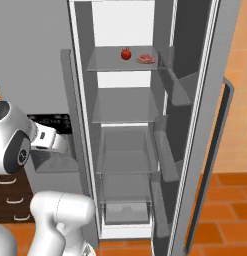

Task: Place one tomato and one steak in each tupperware on the nearby counter, to pack two identical lunches.

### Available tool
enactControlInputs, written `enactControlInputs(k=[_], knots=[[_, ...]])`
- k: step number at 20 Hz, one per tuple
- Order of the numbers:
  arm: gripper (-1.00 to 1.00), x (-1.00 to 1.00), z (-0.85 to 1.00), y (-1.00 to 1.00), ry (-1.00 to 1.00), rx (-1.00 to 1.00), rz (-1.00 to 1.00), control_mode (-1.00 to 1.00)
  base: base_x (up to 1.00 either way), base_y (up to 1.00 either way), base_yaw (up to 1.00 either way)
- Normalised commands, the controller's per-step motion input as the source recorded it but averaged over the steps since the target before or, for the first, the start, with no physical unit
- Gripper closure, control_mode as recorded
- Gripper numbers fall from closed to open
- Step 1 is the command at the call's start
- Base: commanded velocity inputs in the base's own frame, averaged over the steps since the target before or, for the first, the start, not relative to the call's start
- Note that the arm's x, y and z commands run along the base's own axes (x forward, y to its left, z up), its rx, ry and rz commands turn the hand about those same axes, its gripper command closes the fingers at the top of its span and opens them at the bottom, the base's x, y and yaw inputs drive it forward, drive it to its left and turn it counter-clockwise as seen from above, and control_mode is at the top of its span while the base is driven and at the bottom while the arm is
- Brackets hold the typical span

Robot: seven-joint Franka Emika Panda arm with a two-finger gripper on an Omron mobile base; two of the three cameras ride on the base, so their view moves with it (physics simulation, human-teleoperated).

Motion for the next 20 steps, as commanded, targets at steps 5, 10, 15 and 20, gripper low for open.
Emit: enactControlInputs(k=[5, 10, 15, 20], knots=[[-1.0, 0.0, 0.0, 0.0, 0.0, 0.0, 0.0, 1.0, 0.57, -0.35, 0.07], [-1.0, 0.0, 0.0, 0.0, 0.0, 0.0, 0.0, 1.0, 0.46, -0.34, 0.06], [-1.0, 0.0, 0.0, 0.0, 0.0, 0.0, 0.0, 1.0, 0.53, -0.13, 0.05], [-1.0, 0.03, 0.0, -0.06, 0.0, 0.0, 0.0, -1.0, 0.3, -0.13, 0.01]])
